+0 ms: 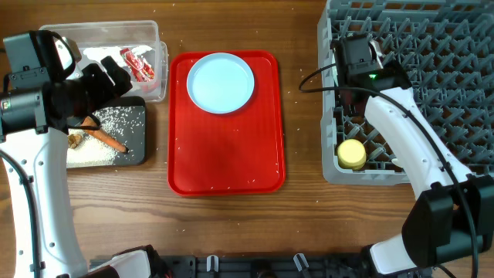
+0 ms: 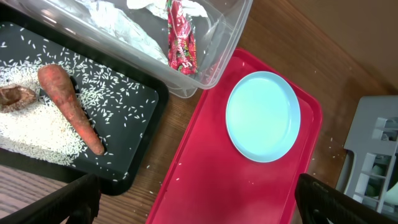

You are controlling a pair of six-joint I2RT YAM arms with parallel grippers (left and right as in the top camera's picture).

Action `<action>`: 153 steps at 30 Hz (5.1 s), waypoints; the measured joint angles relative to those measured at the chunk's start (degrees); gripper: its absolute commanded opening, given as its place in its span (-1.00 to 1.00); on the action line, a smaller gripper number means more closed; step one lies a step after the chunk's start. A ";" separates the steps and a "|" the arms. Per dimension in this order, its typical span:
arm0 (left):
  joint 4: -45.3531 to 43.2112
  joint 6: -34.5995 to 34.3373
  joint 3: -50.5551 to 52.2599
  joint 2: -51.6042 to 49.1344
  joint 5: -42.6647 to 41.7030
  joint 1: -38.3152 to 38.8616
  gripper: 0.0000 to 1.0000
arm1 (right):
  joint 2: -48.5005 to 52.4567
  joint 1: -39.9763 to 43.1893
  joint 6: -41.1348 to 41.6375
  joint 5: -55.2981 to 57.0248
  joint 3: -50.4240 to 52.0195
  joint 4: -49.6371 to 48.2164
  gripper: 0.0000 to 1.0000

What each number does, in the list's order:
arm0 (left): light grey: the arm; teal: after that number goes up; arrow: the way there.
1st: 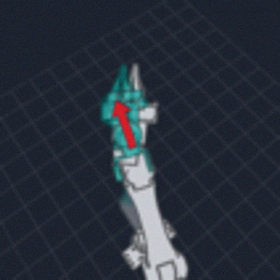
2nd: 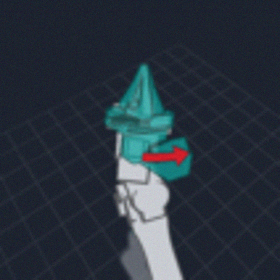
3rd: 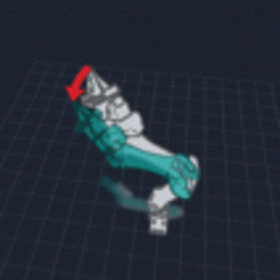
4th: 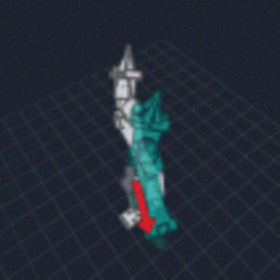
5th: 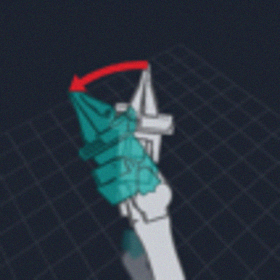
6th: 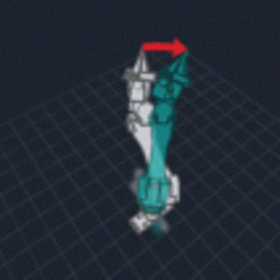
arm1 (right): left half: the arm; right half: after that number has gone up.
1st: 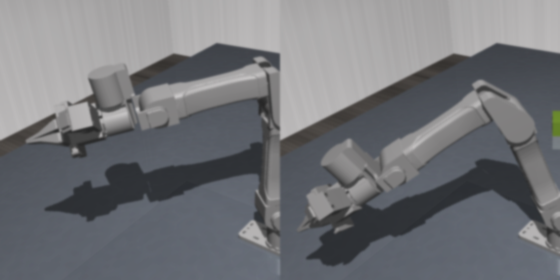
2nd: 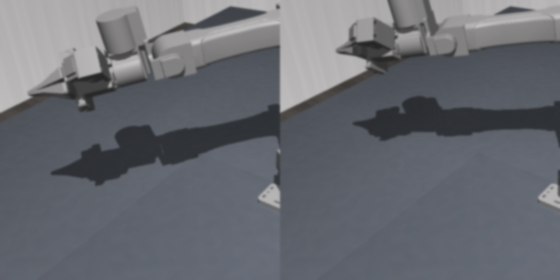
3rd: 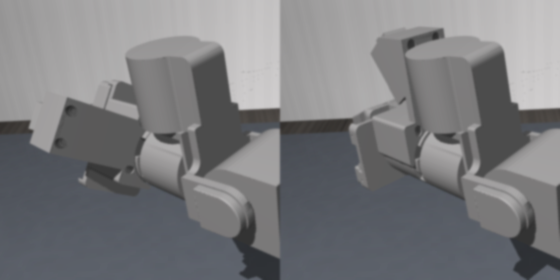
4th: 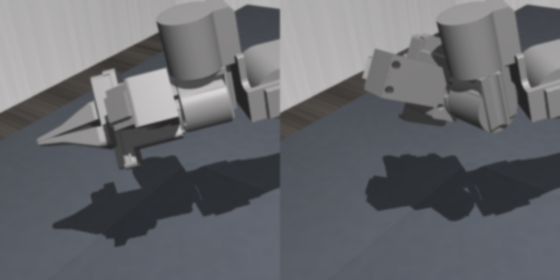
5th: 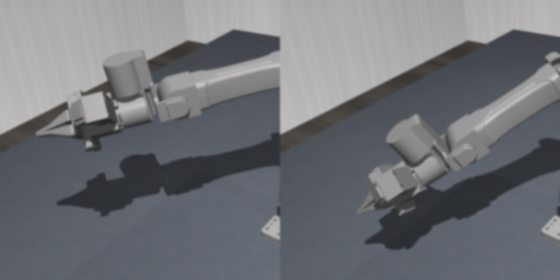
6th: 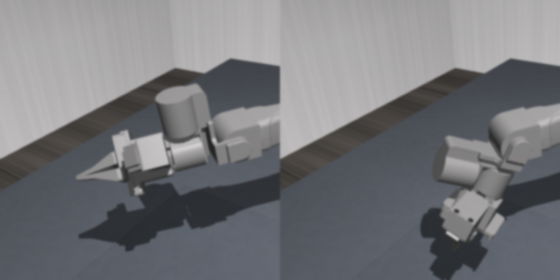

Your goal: Sort waste into correct bins and load items into the dishwasher rack

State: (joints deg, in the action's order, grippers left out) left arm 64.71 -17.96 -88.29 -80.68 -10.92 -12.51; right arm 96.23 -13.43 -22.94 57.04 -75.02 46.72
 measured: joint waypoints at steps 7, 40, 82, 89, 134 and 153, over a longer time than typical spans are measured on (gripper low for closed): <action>0.00 0.00 0.00 0.00 0.00 0.00 1.00 | 0.07 -5.01 -1.70 -1.03 0.00 0.20 -0.91; 0.00 0.00 0.00 0.00 0.00 0.00 1.00 | 6.01 -12.63 -11.47 14.08 0.00 -4.00 -0.91; 0.00 0.00 0.00 0.00 0.00 0.00 1.00 | 6.12 -12.17 -0.76 3.02 0.00 8.11 0.11; 0.02 0.00 0.00 0.00 0.00 0.00 1.00 | 6.12 -13.00 -2.21 1.84 0.00 2.56 0.99; 0.02 0.00 0.00 0.00 0.00 0.00 1.00 | 15.98 -16.11 46.99 -61.09 -29.44 -9.38 0.38; 0.02 0.00 0.00 0.00 0.00 0.00 1.00 | 36.46 -16.09 55.30 -59.58 -27.76 -6.91 -0.51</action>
State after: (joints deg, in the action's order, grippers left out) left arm 64.73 -17.96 -88.29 -80.68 -10.92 -12.51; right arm 132.68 -29.52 32.36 -2.55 -102.78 39.81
